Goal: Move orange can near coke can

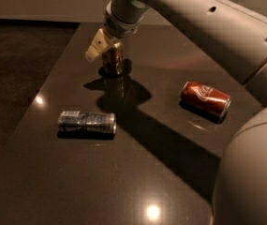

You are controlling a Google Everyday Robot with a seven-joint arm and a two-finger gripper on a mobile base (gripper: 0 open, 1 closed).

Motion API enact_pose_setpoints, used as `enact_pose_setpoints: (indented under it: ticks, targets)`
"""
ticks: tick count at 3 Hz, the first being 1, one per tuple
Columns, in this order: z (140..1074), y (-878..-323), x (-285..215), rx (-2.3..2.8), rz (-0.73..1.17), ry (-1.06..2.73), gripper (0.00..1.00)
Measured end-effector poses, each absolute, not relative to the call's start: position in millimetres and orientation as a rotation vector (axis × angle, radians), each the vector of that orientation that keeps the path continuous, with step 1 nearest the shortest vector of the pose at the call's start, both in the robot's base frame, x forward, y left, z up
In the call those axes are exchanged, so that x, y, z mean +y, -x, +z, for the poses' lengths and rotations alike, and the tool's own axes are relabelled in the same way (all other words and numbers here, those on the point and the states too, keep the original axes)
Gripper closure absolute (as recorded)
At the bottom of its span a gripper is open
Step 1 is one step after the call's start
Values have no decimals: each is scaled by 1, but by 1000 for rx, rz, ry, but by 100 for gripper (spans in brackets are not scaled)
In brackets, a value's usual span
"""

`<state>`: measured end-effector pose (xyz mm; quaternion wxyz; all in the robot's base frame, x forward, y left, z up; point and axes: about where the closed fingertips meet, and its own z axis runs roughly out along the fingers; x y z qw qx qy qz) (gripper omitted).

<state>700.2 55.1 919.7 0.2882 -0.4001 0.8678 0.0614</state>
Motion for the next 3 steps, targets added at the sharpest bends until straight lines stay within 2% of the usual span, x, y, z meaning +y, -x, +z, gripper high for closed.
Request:
enact_pose_setpoints:
  ticks: [1,2,3]
  targets:
    - [915,-707,57,2320,168,1086,15]
    - [920,-704,55,2299,209,1150,46]
    - [935,-691,50,2269,247,1233,69]
